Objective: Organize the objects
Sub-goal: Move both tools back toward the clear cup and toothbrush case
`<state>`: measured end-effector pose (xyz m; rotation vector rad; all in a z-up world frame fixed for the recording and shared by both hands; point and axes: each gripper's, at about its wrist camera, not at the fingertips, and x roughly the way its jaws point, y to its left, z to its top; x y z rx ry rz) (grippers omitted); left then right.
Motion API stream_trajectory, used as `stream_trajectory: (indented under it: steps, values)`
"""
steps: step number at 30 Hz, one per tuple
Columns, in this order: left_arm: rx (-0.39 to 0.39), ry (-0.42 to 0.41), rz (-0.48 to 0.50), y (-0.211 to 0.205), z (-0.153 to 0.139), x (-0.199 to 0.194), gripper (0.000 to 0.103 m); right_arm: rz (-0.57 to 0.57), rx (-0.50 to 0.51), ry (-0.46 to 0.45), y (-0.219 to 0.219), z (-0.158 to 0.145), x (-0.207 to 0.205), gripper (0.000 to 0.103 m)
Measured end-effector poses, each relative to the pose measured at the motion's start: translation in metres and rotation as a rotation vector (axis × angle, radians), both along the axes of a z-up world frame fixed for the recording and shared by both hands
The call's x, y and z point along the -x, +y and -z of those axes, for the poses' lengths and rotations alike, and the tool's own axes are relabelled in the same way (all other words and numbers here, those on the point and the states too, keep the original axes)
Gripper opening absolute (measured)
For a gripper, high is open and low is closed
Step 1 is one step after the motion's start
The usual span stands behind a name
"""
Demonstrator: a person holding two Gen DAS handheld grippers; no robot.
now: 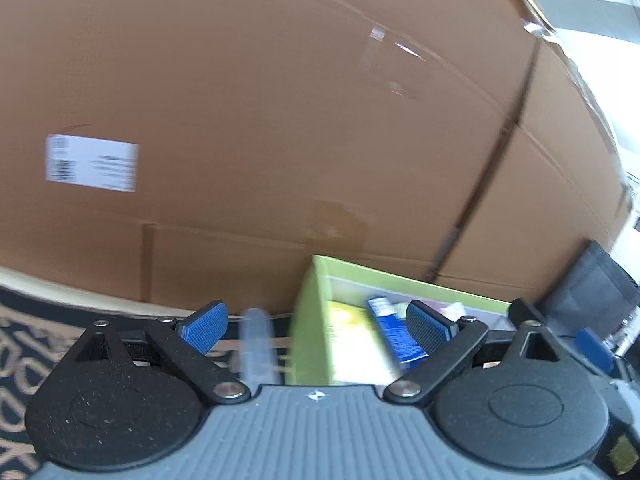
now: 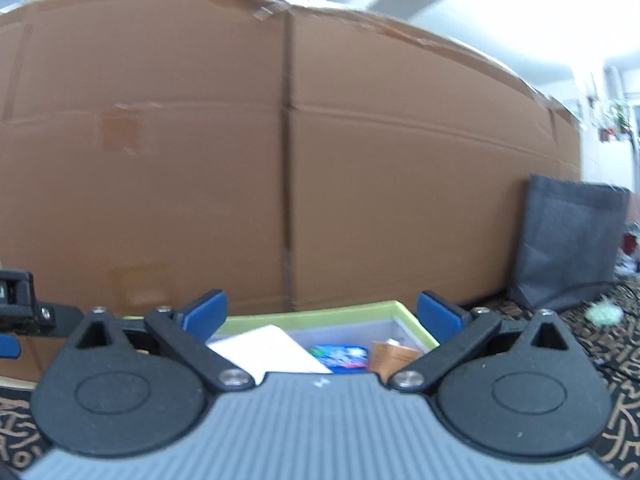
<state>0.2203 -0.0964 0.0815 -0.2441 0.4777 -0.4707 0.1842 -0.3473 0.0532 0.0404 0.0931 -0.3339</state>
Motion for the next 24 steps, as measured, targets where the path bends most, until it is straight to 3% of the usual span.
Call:
stream_trajectory:
  steps: [4, 8, 12, 16, 20, 24]
  values:
    - [-0.036, 0.008, -0.091, 0.035, 0.004, 0.005, 0.099, -0.126, 0.067, -0.03, 0.031, -0.003, 0.008, 0.103]
    - [-0.073, 0.013, -0.168, 0.074, 0.018, 0.013, 0.099, -0.342, 0.068, -0.016, 0.064, 0.001, 0.014, 0.103]
    - [-0.095, 0.032, -0.253, 0.109, 0.027, 0.016, 0.099, -0.551, 0.062, 0.054, 0.106, 0.011, 0.016, 0.103]
    - [-0.077, 0.042, -0.312, 0.135, 0.024, 0.016, 0.099, -0.679, 0.076, 0.147, 0.143, 0.022, 0.011, 0.102]
    - [-0.1, 0.008, -0.396, 0.162, 0.013, 0.024, 0.099, -0.737, 0.115, 0.225, 0.171, 0.032, -0.006, 0.102]
    - [-0.099, 0.038, -0.501, 0.195, 0.014, 0.022, 0.099, -0.653, 0.09, 0.318, 0.175, 0.047, -0.029, 0.102]
